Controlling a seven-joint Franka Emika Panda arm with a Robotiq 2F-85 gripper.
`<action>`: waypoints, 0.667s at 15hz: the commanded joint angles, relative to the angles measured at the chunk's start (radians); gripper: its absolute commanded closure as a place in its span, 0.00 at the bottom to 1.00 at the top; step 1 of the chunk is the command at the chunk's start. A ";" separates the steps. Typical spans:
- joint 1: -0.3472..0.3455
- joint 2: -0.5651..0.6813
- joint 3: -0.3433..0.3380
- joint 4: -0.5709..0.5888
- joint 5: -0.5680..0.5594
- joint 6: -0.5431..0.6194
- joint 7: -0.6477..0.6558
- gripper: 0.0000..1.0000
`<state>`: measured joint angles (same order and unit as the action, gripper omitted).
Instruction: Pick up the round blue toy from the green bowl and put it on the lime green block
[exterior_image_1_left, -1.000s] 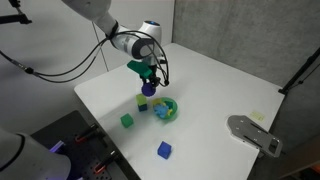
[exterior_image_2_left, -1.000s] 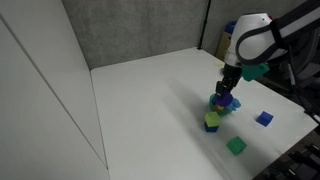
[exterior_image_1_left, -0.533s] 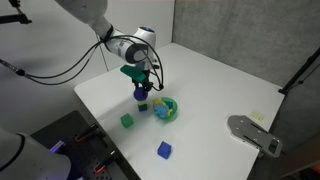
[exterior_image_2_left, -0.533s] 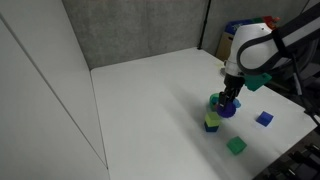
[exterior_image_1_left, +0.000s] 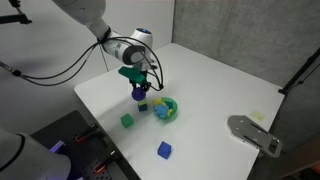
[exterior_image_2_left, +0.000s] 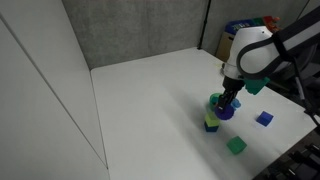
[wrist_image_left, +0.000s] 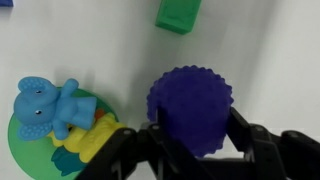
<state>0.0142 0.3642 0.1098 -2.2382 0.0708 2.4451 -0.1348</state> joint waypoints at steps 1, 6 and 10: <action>0.004 -0.016 0.004 -0.019 0.003 0.051 -0.027 0.65; 0.008 0.002 0.008 -0.007 0.003 0.094 -0.034 0.65; 0.009 0.025 0.011 0.003 0.002 0.124 -0.039 0.65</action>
<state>0.0272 0.3756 0.1147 -2.2430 0.0707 2.5431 -0.1488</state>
